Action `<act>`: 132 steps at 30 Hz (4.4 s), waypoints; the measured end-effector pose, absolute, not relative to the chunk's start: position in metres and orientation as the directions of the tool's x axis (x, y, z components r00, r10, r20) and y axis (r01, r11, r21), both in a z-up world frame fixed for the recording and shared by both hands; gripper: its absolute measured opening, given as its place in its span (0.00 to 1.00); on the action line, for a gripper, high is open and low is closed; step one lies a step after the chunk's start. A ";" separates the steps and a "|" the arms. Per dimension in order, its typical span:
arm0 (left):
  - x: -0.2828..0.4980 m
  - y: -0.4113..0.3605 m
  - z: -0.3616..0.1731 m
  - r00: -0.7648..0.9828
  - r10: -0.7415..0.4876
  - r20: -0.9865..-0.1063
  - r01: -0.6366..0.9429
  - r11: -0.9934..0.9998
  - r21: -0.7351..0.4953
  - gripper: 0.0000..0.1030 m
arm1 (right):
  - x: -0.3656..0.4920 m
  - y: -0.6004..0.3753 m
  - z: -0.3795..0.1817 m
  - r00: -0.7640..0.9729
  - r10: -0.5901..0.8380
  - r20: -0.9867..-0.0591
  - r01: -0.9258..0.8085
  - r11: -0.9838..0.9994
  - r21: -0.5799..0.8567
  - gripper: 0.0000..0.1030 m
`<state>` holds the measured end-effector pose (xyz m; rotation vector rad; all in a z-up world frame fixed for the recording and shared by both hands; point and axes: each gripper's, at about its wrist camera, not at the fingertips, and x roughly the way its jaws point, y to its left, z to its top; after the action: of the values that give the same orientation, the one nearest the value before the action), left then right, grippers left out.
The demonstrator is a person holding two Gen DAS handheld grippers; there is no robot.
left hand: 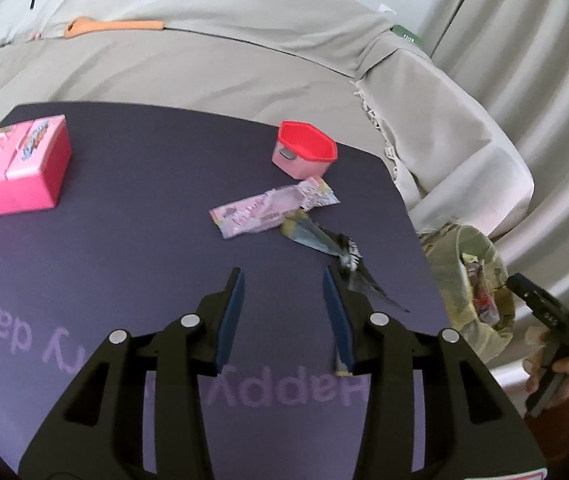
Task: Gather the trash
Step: 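Move both tools back over the table toward the remaining wrappers, then grasp the pink wrapper with the left tool while the right grasps the black-silver wrapper, then carry both wrappers over the bin and open both tools to drop them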
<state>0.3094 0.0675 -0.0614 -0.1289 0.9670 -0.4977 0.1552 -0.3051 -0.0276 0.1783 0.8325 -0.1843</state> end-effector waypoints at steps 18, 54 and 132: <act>0.397 -0.009 -0.088 0.381 -0.384 -0.841 0.628 0.775 -0.069 0.38 | 0.182 -0.226 -0.033 0.653 0.041 -0.757 0.028 0.997 0.077 0.49; 0.320 0.171 -0.072 0.447 -0.339 -0.828 0.288 0.931 -0.225 0.34 | 0.294 -0.048 -0.072 0.473 0.321 -0.821 -0.397 0.909 0.127 0.49; 0.244 -0.261 -0.086 0.159 -0.591 -0.791 0.750 0.594 -0.292 0.40 | 0.110 -0.395 0.010 0.724 -0.105 -0.682 0.210 0.975 0.073 0.20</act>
<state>0.2440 -0.2611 -0.0863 0.1828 1.0321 -0.9653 0.1102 -0.3955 0.0097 0.1494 0.7413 -0.1749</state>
